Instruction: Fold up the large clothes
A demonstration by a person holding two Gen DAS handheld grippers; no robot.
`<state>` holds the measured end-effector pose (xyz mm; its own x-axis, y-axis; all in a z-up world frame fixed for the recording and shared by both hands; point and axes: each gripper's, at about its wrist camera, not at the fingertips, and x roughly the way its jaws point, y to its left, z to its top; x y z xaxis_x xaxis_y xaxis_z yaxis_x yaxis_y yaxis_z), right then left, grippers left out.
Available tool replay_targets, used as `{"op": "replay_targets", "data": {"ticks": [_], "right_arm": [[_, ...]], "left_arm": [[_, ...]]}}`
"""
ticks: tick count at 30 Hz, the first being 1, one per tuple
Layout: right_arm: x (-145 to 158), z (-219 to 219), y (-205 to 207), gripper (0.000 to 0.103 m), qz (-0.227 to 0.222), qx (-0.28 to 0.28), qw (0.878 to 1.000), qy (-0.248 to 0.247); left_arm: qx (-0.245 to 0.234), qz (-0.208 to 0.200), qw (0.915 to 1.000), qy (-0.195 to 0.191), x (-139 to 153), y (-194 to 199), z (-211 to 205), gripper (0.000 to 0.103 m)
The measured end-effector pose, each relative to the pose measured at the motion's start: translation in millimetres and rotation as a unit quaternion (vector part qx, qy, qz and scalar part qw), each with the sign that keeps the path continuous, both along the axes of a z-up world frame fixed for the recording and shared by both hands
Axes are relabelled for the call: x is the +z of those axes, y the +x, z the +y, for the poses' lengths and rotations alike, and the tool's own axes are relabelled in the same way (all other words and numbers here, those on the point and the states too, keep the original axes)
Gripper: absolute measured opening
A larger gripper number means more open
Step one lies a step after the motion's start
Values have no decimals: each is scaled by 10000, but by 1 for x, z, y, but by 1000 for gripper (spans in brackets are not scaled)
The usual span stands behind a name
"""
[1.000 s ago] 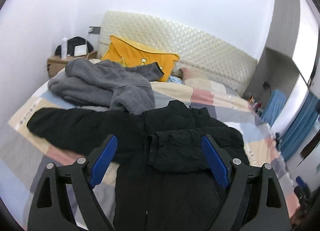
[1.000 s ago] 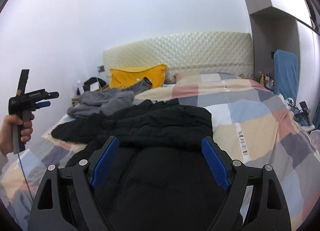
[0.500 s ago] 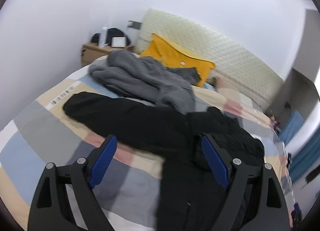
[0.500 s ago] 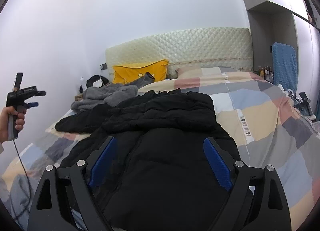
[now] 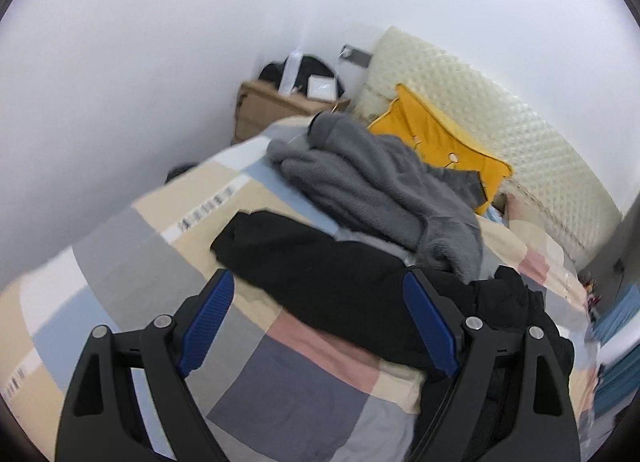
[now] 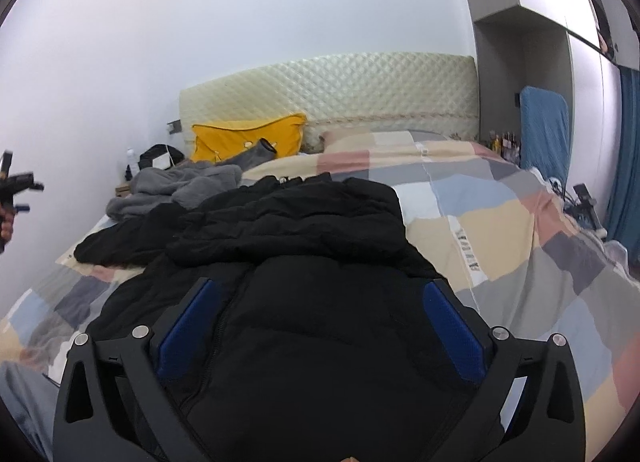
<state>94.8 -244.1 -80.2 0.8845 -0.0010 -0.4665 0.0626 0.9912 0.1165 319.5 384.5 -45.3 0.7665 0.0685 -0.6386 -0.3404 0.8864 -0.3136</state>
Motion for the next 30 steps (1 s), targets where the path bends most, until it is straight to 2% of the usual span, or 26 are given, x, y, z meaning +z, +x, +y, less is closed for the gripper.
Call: {"op": "replay_targets", "data": {"ticks": [5, 7, 12, 16, 20, 23, 25, 28, 30], "right_arm": [[-2, 4, 5, 103, 162, -75, 9998, -72], [-3, 10, 9, 103, 226, -72, 9996, -152], [-14, 36, 28, 103, 408, -82, 9984, -379], [-22, 47, 39, 103, 572, 63, 9982, -194], [-28, 53, 45, 103, 764, 36, 9967, -280], [-29, 53, 51, 103, 854, -55, 9961, -205], [-32, 56, 57, 103, 932, -142, 9950, -325], [-38, 55, 68, 103, 1059, -226, 9938, -262], [-43, 53, 76, 103, 1156, -301, 9926, -227]], "left_arm": [[108, 158, 9982, -568, -47, 9, 31, 87], [173, 221, 9955, -906, -70, 13, 45, 87], [496, 409, 9879, -1408, -130, 25, 74, 87], [747, 335, 9774, -1951, -168, 32, 95, 87], [696, 129, 9691, -2364, -190, 49, 105, 87], [512, -8, 9676, -2474, -199, 72, 101, 86], [496, 29, 9661, -2534, -207, 90, 98, 86], [623, -37, 9562, -2861, -223, 114, 99, 86], [888, -14, 9541, -2860, -231, 124, 102, 86]]}}
